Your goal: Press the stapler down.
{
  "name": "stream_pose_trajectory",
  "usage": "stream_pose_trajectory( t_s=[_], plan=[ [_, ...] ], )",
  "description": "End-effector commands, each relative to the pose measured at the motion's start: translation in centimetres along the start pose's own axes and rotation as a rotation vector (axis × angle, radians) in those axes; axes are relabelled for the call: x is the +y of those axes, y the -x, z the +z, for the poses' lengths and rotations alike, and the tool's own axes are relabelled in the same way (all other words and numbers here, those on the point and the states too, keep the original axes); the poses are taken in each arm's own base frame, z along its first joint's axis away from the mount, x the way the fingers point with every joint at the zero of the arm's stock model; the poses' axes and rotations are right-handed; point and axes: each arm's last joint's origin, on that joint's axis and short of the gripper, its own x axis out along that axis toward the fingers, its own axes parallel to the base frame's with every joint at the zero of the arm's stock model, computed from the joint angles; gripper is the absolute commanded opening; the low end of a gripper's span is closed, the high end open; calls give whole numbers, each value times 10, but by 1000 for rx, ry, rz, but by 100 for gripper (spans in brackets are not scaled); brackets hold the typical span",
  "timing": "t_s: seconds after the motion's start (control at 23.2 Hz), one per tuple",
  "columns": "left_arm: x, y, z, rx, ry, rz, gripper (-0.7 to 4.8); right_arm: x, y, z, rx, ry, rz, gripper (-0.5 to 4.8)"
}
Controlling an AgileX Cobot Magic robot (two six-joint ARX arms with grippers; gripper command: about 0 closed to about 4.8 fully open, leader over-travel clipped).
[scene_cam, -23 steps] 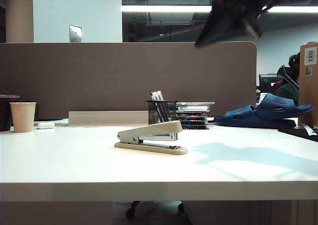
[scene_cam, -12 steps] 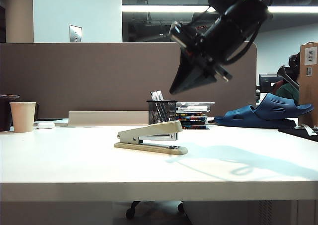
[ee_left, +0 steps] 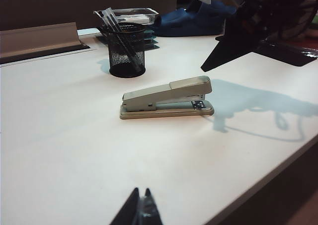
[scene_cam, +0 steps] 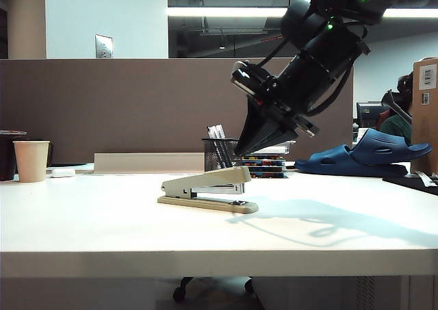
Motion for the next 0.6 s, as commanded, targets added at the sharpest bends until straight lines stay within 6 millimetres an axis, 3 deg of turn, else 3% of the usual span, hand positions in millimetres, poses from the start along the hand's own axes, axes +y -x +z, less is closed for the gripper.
stream_pose_trajectory(
  t_s=[0.04, 0.6],
  plan=[
    [0, 0, 2, -8, -8, 0, -5, -1, -2, 2, -14, 4, -9, -9],
    [0, 0, 2, -8, -8, 0, -6, -5, -7, -3, 23, -14, -46, -9]
  ],
)
